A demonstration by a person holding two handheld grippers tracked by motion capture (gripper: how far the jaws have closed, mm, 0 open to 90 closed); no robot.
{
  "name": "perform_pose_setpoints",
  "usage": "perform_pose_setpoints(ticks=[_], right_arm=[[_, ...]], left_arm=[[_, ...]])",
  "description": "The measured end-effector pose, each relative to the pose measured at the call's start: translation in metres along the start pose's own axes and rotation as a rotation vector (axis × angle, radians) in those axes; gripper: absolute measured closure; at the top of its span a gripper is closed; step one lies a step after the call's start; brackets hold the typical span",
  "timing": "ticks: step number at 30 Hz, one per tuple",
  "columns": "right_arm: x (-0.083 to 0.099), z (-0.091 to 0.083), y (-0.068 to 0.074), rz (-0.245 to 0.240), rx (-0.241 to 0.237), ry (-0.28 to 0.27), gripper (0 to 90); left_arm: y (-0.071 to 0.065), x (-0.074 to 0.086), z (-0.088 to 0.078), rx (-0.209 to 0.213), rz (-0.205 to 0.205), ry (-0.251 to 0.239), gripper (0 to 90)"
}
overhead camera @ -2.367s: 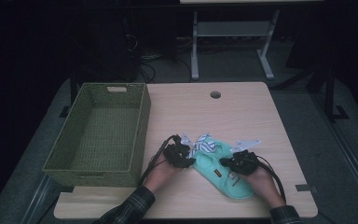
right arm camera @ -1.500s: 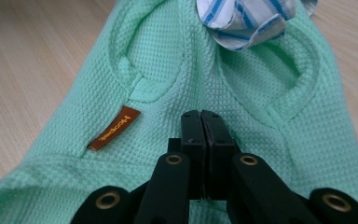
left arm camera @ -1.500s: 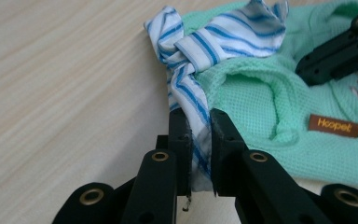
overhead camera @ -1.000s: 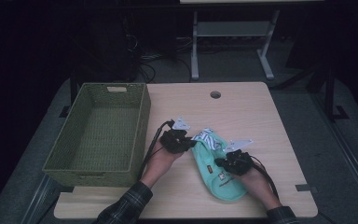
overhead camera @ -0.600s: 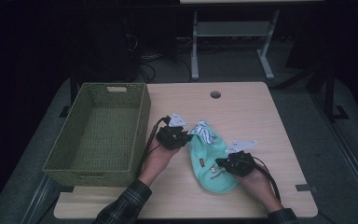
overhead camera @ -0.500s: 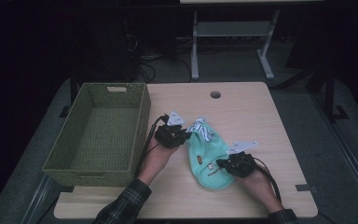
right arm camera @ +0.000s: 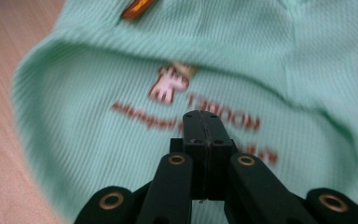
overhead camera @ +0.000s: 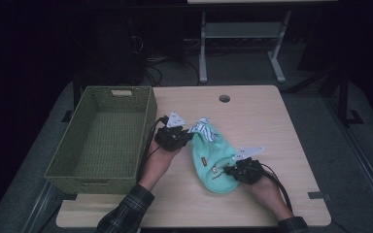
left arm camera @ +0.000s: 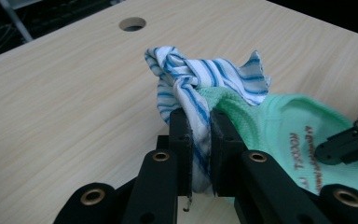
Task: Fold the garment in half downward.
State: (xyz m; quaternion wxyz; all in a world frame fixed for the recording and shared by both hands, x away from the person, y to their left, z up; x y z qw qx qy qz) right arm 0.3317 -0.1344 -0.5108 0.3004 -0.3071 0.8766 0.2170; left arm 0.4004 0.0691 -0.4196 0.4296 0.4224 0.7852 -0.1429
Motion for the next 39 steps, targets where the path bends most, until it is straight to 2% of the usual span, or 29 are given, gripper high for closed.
perform_pose_setpoints(ticks=[4, 9, 10, 13, 15, 23, 24, 31, 36, 39], right_arm=[[0.0, 0.002, 0.0, -0.01, -0.006, 0.006, 89.6], [-0.001, 0.003, 0.0, 0.004, -0.013, -0.003, 89.7], [-0.001, 0.004, 0.0, 0.007, -0.013, -0.008, 89.7], [-0.002, 0.004, 0.0, -0.002, -0.012, -0.001, 89.7], [-0.002, 0.005, 0.0, 0.001, -0.011, -0.003, 89.7], [-0.002, 0.005, 0.0, 0.001, -0.015, -0.005, 89.6], [-0.002, 0.005, 0.0, 0.003, -0.016, -0.005, 89.6], [-0.002, 0.001, -0.003, 0.0, -0.009, -0.018, 89.6], [-0.003, -0.015, -0.018, 0.029, 0.017, -0.065, 89.6], [0.0, -0.021, -0.028, 0.05, 0.03, -0.076, 89.5]], left_arm=[[0.002, 0.001, -0.001, 0.007, 0.0, -0.003, 80.7], [-0.006, -0.002, -0.003, 0.045, -0.008, -0.02, 80.6], [-0.008, -0.003, -0.003, 0.051, 0.001, -0.025, 80.6], [-0.014, -0.004, -0.004, 0.083, 0.012, -0.035, 80.5], [-0.017, -0.005, -0.005, 0.113, 0.001, -0.048, 80.5], [-0.029, -0.007, -0.003, 0.205, 0.008, -0.054, 80.4], [-0.031, -0.007, -0.002, 0.217, -0.001, -0.057, 80.4], [-0.045, -0.001, 0.002, 0.29, 0.049, -0.028, 80.2], [-0.054, 0.003, 0.006, 0.327, 0.102, -0.003, 80.0], [-0.06, 0.005, 0.009, 0.354, 0.111, 0.008, 79.8]])
Point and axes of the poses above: each handheld gripper's, and its own axes: z roughly forward along the jaws, x roughly out of its underside, y roughly to its left, the point moved 6 cm from there along z, roughly forward along the jaws, and after that the axes turned 9 degrees about z, right-handed, at the moved point
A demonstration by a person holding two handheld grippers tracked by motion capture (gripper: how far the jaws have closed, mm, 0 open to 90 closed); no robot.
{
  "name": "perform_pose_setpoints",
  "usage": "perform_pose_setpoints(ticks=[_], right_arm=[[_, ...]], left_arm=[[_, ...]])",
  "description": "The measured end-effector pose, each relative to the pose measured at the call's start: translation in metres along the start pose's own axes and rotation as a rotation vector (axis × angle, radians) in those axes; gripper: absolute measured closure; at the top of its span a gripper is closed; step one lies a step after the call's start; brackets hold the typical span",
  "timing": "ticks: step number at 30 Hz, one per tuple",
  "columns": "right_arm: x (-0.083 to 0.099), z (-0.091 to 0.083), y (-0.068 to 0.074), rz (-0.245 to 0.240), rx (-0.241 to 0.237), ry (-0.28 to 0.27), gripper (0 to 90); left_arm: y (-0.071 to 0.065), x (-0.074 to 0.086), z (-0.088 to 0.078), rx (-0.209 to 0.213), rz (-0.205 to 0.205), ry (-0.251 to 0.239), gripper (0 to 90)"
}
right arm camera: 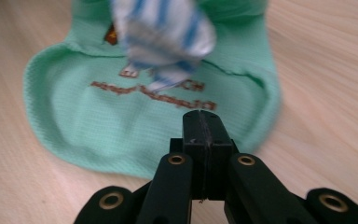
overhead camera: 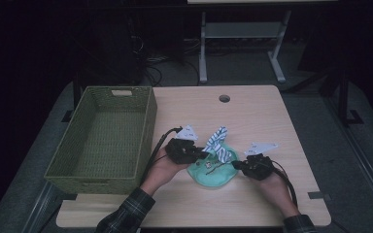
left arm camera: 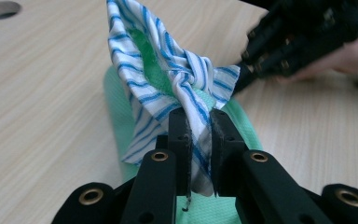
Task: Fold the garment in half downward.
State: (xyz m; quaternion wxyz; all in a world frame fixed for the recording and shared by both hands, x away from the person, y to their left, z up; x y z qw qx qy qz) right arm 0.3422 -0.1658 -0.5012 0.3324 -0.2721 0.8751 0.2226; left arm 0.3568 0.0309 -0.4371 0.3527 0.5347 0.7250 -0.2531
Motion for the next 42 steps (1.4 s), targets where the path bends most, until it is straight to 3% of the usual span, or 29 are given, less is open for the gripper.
perform_pose_setpoints(ticks=[9, 20, 28, 35, 42], right_arm=[[0.003, -0.004, -0.011, 0.009, 0.024, -0.001, 89.2], [0.004, -0.005, -0.012, 0.0, 0.024, 0.003, 89.0], [0.004, -0.008, -0.008, -0.004, 0.001, 0.004, 89.7], [0.005, -0.013, 0.001, -0.014, -0.038, -0.003, 89.7], [0.006, -0.012, 0.017, -0.018, -0.081, 0.014, 89.7]], left_arm=[[-0.01, 0.007, 0.01, 0.044, 0.038, 0.046, 79.1], [-0.015, 0.014, 0.019, 0.086, 0.029, 0.093, 72.9], [-0.012, 0.003, 0.011, 0.091, -0.01, 0.056, 53.4], [-0.003, -0.016, 0.006, 0.072, -0.031, 0.02, 51.6], [0.011, -0.017, 0.025, 0.073, -0.083, 0.04, 57.4]])
Point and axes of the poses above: each handheld gripper's, and its own axes: z roughly forward along the jaws, x roughly out of its underside, y roughly to its left, the point moved 6 cm from there along z, roughly forward along the jaws, and after that the axes turned 9 degrees about z, right-handed, at the moved point
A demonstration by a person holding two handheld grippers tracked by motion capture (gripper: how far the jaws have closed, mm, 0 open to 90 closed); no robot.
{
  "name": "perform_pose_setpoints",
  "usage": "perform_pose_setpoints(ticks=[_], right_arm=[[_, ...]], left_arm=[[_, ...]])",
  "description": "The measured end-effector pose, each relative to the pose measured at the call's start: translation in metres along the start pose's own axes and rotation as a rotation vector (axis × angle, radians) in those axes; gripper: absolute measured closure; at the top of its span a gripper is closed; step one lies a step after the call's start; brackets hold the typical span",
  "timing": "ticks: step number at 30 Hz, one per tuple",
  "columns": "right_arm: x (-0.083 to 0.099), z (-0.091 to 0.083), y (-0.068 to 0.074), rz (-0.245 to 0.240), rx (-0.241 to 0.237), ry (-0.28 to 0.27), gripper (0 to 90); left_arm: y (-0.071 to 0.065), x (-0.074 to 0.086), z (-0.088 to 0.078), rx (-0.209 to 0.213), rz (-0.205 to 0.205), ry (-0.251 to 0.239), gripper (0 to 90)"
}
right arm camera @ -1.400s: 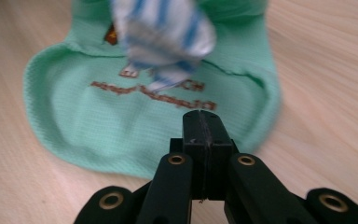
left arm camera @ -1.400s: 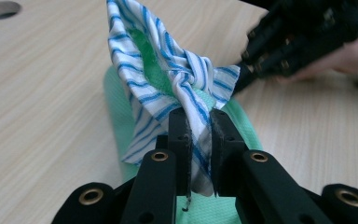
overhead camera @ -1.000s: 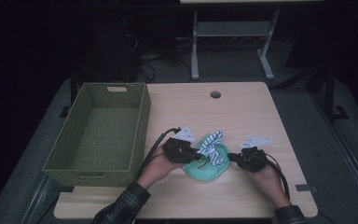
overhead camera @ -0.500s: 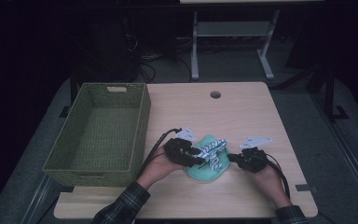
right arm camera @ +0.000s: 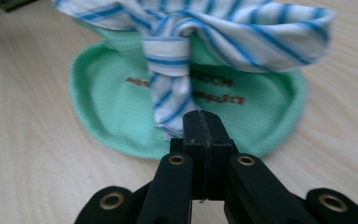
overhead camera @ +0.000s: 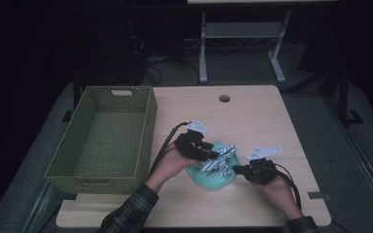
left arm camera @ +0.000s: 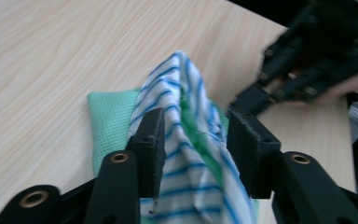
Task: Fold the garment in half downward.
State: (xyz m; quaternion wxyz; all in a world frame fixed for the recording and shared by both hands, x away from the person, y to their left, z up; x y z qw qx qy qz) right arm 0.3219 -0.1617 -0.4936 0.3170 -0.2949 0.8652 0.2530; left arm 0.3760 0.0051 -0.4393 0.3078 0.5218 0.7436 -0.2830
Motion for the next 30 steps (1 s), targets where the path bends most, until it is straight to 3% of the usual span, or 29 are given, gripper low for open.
perform_pose_setpoints(ticks=[6, 14, 23, 30], right_arm=[[0.0, 0.006, 0.009, -0.03, -0.021, 0.011, 89.7], [-0.003, 0.017, 0.016, -0.036, -0.042, 0.022, 89.7], [-0.011, 0.027, 0.011, -0.032, -0.021, -0.006, 89.8], [-0.018, 0.034, 0.008, -0.027, -0.016, -0.048, 89.8]], left_arm=[[0.007, 0.007, 0.015, 0.004, -0.031, 0.03, 62.4], [0.004, 0.007, 0.021, 0.021, -0.003, 0.043, 87.1], [-0.005, -0.003, 0.003, 0.039, 0.0, -0.011, 87.7], [-0.015, -0.007, 0.005, 0.05, 0.017, -0.012, 87.6]])
Point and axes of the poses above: each handheld gripper's, and its own axes: z roughly forward along the jaws, x roughly out of its underside, y roughly to its left, the point moved 6 cm from there along z, roughly forward along the jaws, and after that the axes turned 9 degrees about z, right-handed, at the moved point
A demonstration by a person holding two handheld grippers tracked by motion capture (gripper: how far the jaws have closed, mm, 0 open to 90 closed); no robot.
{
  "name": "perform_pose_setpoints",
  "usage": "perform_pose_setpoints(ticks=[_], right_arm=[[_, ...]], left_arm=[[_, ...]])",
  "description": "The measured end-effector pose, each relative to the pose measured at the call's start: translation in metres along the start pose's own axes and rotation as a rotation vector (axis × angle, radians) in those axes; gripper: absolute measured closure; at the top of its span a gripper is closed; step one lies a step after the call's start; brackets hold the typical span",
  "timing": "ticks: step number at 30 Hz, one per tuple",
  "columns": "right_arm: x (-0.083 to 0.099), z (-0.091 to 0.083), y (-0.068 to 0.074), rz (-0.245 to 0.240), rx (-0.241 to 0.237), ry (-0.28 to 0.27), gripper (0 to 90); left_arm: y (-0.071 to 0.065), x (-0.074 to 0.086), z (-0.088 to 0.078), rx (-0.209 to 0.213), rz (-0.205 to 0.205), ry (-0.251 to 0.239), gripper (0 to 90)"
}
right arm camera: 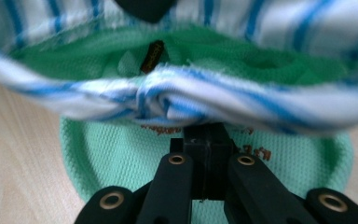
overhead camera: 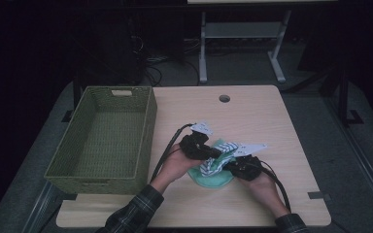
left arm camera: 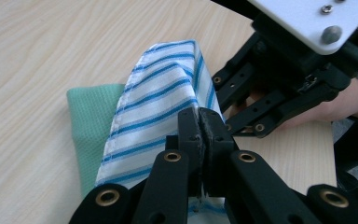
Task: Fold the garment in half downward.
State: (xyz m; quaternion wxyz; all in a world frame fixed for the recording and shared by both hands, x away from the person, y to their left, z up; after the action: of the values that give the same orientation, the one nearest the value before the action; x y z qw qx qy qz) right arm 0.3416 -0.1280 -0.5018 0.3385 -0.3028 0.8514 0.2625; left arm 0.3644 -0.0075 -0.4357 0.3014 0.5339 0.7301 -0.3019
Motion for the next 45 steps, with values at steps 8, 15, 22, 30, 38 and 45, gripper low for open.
perform_pose_setpoints(ticks=[8, 15, 22, 30, 38, 45], right_arm=[[0.009, -0.01, -0.008, -0.002, 0.042, 0.029, 89.6], [0.015, -0.033, -0.034, 0.023, 0.118, 0.012, 89.6], [0.017, -0.046, -0.053, 0.064, 0.154, -0.012, 89.4], [0.015, -0.05, -0.053, 0.07, 0.153, -0.032, 89.1], [0.007, -0.053, -0.045, 0.057, 0.127, -0.05, 88.6], [0.001, -0.046, -0.035, 0.028, 0.096, -0.049, 88.7]], left_arm=[[-0.002, 0.005, 0.011, 0.001, -0.004, 0.01, 87.5], [-0.008, 0.011, 0.024, 0.021, 0.007, 0.041, 87.6], [-0.014, 0.019, 0.041, 0.027, 0.018, 0.084, 87.5], [-0.017, 0.029, 0.057, 0.006, 0.043, 0.147, 81.8], [-0.022, 0.018, 0.033, -0.022, 0.056, 0.089, 62.5], [-0.032, 0.032, 0.012, -0.023, 0.028, 0.104, 77.5]])
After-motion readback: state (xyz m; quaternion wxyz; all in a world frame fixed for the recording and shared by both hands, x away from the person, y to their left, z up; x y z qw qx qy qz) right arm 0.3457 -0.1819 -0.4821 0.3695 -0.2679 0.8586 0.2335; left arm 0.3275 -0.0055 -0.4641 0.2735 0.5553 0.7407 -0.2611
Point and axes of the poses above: each handheld gripper's, and its own axes: z roughly forward along the jaws, x roughly out of its underside, y roughly to its left, the point moved 6 cm from there along z, roughly forward along the jaws, and after that the axes turned 9 degrees about z, right-handed, at the moved point
